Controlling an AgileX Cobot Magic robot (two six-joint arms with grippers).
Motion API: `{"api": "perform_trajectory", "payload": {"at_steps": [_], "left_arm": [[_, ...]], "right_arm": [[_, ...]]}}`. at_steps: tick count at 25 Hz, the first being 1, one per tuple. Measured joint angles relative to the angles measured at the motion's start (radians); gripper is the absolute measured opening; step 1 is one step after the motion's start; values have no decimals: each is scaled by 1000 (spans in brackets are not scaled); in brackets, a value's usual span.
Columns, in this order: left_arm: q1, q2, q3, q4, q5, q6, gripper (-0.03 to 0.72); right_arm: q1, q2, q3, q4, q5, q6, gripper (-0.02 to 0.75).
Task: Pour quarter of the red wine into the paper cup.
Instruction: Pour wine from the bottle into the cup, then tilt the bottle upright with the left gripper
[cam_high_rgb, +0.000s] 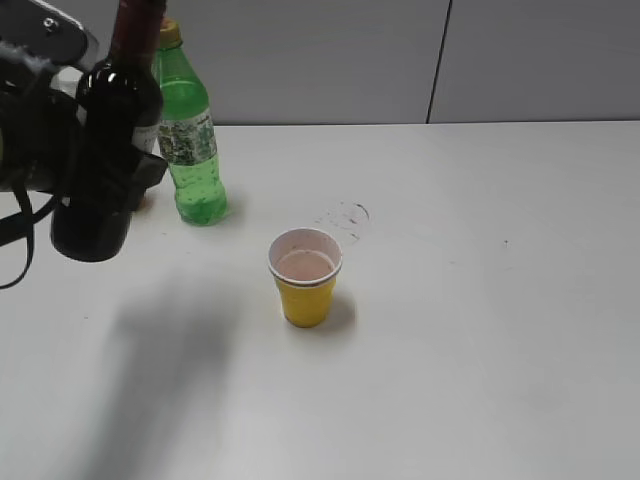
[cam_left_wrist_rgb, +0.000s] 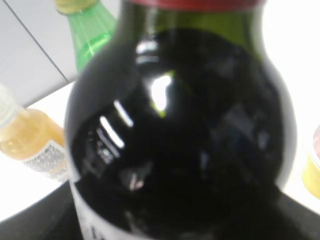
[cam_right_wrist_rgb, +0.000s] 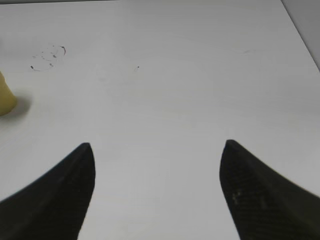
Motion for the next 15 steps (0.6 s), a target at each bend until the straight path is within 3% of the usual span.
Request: {"api": "perform_trajectory", "payload": {"at_steps": [5,9,15], "left_arm": [[-73,2,9,26,108,0,549],[-81,3,48,20,70,1,549],[-56,4,102,-221,-73,263,549]], "right_arm": [[0,0,0,0,0,0,588],[0,0,0,0,0,0,588],[0,0,0,0,-2,0,587]]}}
